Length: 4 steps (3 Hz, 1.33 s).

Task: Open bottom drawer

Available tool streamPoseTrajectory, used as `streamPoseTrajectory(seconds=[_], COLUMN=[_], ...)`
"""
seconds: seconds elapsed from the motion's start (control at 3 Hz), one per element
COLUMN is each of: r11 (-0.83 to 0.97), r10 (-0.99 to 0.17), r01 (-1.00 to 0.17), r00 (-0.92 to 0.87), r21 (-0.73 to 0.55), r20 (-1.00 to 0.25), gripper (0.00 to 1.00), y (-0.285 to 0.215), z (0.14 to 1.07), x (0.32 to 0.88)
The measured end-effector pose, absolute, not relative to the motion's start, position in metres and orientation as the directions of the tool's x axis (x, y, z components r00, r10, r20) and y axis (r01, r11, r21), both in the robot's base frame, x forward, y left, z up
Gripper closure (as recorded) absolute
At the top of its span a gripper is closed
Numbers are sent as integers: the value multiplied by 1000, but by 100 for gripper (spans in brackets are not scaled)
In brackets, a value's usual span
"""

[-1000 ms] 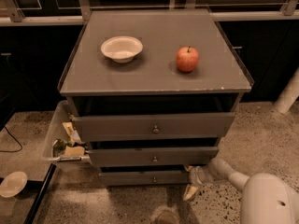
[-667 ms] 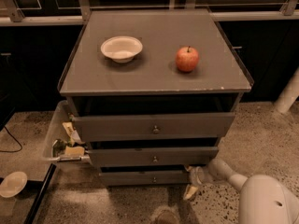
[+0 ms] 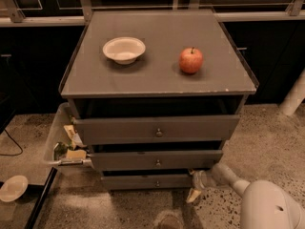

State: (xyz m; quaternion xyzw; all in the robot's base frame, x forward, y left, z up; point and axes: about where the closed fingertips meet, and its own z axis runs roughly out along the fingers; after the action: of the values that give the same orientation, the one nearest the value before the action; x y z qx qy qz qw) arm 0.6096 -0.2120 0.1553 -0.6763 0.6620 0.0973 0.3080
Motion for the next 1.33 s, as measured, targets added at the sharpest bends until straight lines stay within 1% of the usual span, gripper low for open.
streamPoseTrajectory(seconds=[0.33,1.33], r11=[66,66], r10=[-836,-836], r01=[-955,-955], r00=[104,104], r21=[-288,-288], r20=[-539,-539], gripper=[19,89], y=[-212,-212], z=[155,161], x=[610,610])
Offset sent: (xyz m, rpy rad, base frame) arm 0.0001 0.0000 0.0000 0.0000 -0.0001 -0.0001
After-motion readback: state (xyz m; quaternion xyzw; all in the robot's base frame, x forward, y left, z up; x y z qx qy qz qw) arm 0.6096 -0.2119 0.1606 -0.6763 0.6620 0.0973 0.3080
